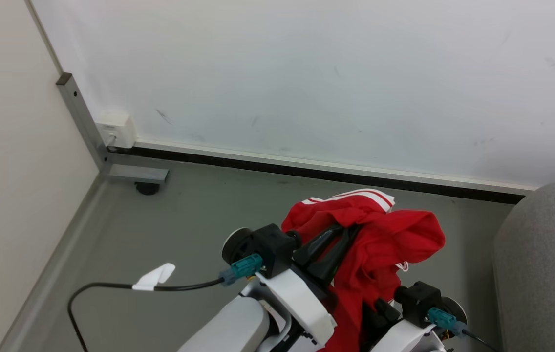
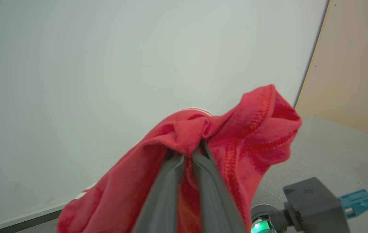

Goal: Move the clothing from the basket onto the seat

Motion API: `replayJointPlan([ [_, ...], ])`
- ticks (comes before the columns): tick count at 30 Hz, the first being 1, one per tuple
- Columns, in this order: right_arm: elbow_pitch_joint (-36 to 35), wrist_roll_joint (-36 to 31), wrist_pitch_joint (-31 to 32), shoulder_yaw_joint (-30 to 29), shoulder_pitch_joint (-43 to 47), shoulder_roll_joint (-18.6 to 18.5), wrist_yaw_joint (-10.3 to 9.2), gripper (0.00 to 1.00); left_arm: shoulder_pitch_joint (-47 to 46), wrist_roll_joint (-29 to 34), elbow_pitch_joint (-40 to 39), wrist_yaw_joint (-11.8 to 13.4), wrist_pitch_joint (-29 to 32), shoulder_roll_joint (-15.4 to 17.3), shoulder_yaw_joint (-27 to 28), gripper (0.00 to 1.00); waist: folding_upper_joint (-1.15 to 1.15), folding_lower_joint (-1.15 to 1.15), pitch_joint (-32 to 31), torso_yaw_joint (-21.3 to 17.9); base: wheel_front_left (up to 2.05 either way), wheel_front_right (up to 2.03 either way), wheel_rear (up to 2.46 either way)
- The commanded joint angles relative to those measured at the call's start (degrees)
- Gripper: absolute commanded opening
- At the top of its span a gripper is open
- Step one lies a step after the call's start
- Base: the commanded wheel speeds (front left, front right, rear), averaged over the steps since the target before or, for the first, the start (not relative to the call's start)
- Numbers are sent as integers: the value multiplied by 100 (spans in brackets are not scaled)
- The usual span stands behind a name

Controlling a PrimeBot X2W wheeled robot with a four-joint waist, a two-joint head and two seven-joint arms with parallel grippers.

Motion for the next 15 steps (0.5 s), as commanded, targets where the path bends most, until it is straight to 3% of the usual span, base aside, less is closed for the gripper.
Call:
replayJointPlan([
  [1,-32,6,1,-29,19,2,-12,0,28,-100,-3,26,-23,42,21,0,0,0,2,-14,0,0,0],
  [14,-359,-134,1,-241,127,-91,-12,0,54,-142,132,87,-73,93,57,0,0,0,32,-146,0,0,0],
  [15,-392,-159,1,-295,151,-98,-12,0,69,-147,139,87,-77,97,54,11,0,0,34,-171,0,0,0],
])
